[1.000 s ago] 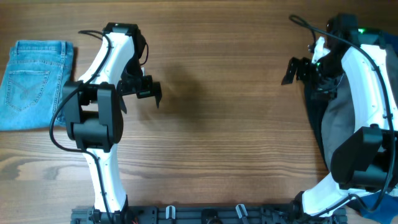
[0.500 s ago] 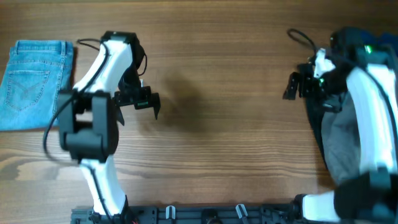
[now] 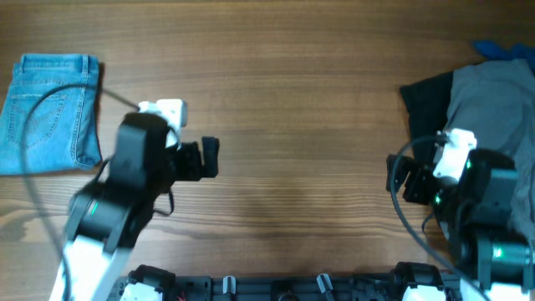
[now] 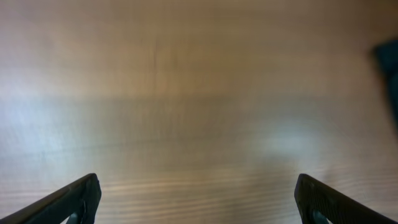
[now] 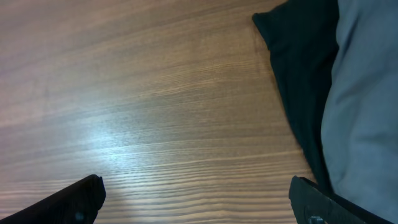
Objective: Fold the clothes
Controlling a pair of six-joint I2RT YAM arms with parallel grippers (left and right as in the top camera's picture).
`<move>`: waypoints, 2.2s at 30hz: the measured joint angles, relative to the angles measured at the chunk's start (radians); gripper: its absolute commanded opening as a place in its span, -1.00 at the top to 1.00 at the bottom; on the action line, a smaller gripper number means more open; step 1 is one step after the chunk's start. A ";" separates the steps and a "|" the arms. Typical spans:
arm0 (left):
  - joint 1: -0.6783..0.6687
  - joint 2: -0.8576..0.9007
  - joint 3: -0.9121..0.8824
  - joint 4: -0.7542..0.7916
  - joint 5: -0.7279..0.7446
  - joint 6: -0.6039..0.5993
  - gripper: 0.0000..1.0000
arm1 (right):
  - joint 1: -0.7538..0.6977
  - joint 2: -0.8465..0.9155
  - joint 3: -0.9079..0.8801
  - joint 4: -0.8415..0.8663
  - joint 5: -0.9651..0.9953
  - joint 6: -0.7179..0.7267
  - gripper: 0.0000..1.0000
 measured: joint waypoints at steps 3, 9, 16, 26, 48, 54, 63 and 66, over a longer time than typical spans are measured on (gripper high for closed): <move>-0.003 -0.096 -0.008 0.043 -0.019 -0.002 -1.00 | 0.000 -0.038 -0.019 -0.002 0.000 0.082 -1.00; -0.003 -0.165 -0.009 0.034 -0.033 -0.003 -1.00 | 0.000 -0.036 -0.022 -0.001 0.003 0.203 -1.00; -0.003 -0.167 -0.012 0.019 -0.035 -0.003 -1.00 | 0.000 -0.002 -0.022 0.000 0.004 0.239 -0.99; -0.003 -0.163 -0.013 -0.011 -0.035 -0.003 -1.00 | 0.000 0.014 -0.023 0.000 0.004 0.250 -1.00; -0.003 -0.158 -0.015 -0.014 -0.039 -0.003 -1.00 | 0.082 -0.667 -0.469 0.522 -0.017 0.018 -0.99; -0.003 -0.158 -0.014 -0.014 -0.039 -0.003 -1.00 | 0.125 -0.683 -0.596 0.827 -0.011 -0.039 -0.99; -0.003 -0.158 -0.014 -0.014 -0.042 -0.003 -1.00 | 0.163 -0.687 -0.795 1.046 0.015 -0.142 -0.99; -0.003 -0.158 -0.014 -0.014 -0.042 -0.003 -1.00 | 0.163 -0.687 -0.829 0.937 0.015 -0.145 -1.00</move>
